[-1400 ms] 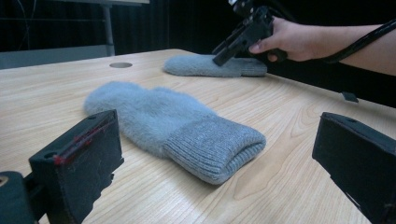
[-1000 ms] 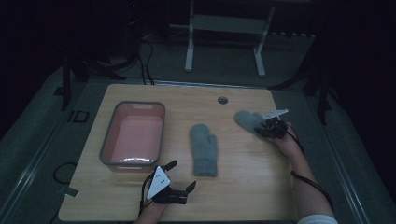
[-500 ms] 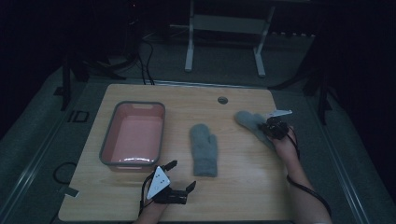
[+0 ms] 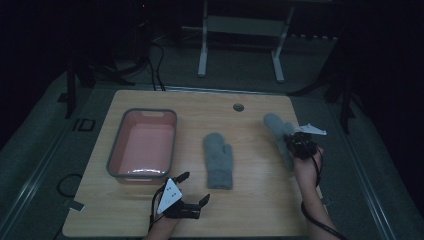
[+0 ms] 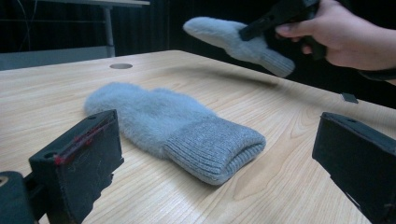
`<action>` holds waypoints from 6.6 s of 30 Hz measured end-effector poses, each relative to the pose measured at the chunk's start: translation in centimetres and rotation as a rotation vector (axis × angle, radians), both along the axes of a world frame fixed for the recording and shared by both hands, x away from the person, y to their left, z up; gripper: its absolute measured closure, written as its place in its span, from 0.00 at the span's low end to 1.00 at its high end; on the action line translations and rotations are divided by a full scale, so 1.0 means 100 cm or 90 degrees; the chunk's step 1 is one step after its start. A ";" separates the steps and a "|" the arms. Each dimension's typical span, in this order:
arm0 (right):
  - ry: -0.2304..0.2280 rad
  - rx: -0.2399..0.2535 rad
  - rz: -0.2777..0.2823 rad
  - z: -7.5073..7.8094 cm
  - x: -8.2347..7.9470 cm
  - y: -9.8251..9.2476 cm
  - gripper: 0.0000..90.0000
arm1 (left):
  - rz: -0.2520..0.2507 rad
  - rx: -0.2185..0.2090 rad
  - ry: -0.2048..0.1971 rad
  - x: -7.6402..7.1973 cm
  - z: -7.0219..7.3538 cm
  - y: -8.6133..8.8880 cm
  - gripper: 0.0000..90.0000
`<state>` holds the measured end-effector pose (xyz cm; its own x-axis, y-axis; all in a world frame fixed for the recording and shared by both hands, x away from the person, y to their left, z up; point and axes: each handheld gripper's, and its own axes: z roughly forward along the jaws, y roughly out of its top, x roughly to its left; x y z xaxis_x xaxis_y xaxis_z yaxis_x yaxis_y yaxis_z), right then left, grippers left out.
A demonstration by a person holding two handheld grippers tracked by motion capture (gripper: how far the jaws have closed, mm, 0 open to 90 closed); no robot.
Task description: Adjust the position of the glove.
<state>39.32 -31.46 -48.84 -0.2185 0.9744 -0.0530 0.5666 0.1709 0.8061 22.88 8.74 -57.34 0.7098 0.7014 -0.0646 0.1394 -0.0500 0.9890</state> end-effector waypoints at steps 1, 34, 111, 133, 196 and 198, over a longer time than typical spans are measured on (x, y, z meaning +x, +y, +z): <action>0.002 0.008 -0.015 0.000 -0.005 0.000 0.94 | 0.000 0.000 0.000 0.000 0.000 0.000 0.02; 0.049 0.007 0.082 -0.035 -0.023 -0.020 0.52 | -0.002 0.004 0.001 0.000 0.000 -0.001 0.02; 0.087 0.096 0.101 -0.020 -0.048 0.205 0.90 | -0.001 0.003 -0.022 -0.004 -0.001 -0.001 0.02; 0.060 0.107 0.243 -0.003 -0.050 0.184 0.55 | 0.007 0.028 -0.010 -0.005 0.001 -0.005 0.02; 0.279 0.060 0.429 -0.054 0.006 0.146 0.73 | -0.039 0.138 0.429 0.151 0.016 -0.044 0.69; 0.269 0.051 0.429 -0.054 0.004 0.148 0.78 | -0.054 0.137 0.430 0.152 0.016 -0.044 0.73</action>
